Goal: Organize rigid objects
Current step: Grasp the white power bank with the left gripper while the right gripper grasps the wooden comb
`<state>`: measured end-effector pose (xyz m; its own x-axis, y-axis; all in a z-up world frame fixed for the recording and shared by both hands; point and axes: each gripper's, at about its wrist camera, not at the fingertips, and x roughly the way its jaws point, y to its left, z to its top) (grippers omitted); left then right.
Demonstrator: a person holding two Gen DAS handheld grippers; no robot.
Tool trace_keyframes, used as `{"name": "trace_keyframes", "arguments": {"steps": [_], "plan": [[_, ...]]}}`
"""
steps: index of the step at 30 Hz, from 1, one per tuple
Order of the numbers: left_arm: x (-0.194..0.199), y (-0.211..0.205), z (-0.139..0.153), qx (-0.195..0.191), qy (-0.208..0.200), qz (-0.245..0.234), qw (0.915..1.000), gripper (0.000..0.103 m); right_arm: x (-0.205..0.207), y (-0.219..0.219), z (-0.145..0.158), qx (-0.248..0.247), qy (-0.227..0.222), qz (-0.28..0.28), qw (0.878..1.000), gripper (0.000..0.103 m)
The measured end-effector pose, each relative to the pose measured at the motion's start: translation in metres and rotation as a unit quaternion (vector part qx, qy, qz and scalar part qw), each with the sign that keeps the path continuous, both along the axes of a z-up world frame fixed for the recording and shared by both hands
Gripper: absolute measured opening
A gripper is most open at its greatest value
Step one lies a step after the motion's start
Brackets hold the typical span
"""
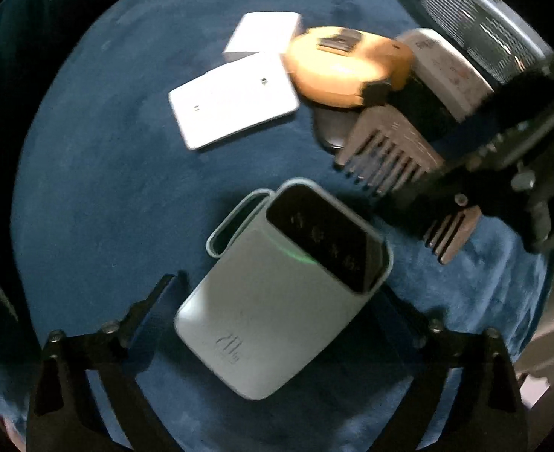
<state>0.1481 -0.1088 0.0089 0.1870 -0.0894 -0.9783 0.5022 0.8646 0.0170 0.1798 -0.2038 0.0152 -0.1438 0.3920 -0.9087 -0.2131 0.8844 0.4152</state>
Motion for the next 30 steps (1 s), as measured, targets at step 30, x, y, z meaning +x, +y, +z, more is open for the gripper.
{"name": "trace_keyframes", "arguments": {"steps": [30], "plan": [[-0.005,0.027,0.020,-0.071,-0.011,0.200,0.9771,0.068,-0.019,0.044,0.011,-0.032,-0.042,0.014,0.999,0.048]]}}
